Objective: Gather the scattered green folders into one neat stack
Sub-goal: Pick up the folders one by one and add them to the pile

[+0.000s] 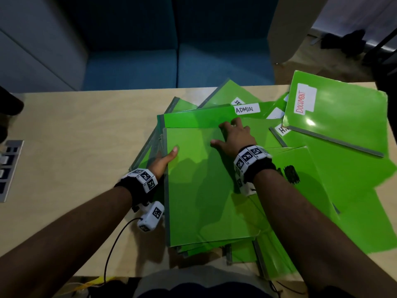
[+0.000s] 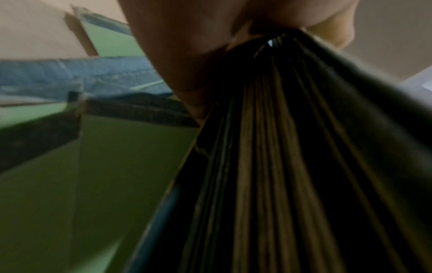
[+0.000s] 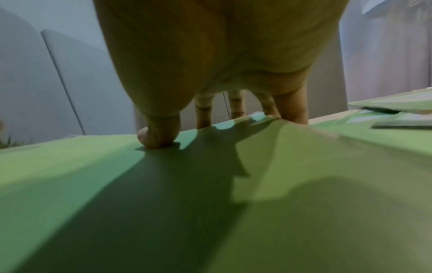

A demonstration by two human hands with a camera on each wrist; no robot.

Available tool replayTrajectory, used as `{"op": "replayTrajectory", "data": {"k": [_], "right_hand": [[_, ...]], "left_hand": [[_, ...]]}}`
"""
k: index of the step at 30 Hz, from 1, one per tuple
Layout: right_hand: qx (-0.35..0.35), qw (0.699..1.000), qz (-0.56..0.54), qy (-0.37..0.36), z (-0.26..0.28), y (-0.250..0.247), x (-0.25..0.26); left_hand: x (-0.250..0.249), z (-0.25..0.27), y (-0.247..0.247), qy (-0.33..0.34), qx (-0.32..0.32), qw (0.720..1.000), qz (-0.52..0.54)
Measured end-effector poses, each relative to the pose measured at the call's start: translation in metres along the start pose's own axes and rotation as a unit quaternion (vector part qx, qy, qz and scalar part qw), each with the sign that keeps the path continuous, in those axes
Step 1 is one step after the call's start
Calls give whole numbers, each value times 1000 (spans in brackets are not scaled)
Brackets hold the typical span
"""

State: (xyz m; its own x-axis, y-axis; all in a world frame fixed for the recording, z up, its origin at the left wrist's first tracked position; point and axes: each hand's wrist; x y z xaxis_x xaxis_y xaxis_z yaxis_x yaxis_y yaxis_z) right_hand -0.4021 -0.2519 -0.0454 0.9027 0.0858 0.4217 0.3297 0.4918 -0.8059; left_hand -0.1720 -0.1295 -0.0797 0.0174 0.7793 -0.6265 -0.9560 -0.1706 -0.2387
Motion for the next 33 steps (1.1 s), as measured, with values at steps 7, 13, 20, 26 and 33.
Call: {"op": "replayTrajectory", "data": {"k": [7,13,20,26,33], "right_hand": [[15,999,-29,-21,12,-6,-9],[-184,947,-133,227,52,-29,-124],[-171,910,-83,368,106,1,-169],[-155,878,-302,338,121,-16,-182],[-105,908,-228,335,128,-35,-162]], "left_hand": [[-21,30,9,32,7,998,-49],[-5,21,-7,70,19,997,29],[-4,27,-10,47,6,999,14],[-4,30,-9,63,-4,998,-1],[11,29,-22,101,-19,995,1]]}}
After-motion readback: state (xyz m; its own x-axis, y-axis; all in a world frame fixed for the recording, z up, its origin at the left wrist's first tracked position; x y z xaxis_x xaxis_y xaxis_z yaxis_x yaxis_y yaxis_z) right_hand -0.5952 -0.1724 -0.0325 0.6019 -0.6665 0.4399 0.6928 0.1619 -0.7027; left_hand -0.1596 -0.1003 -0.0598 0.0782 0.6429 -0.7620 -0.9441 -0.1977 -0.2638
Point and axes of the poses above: each hand's wrist, its own z-axis away from the middle knuckle, its own y-axis out of the palm, x = y × z, and after that the axes turned 5 degrees about -z, right-handed
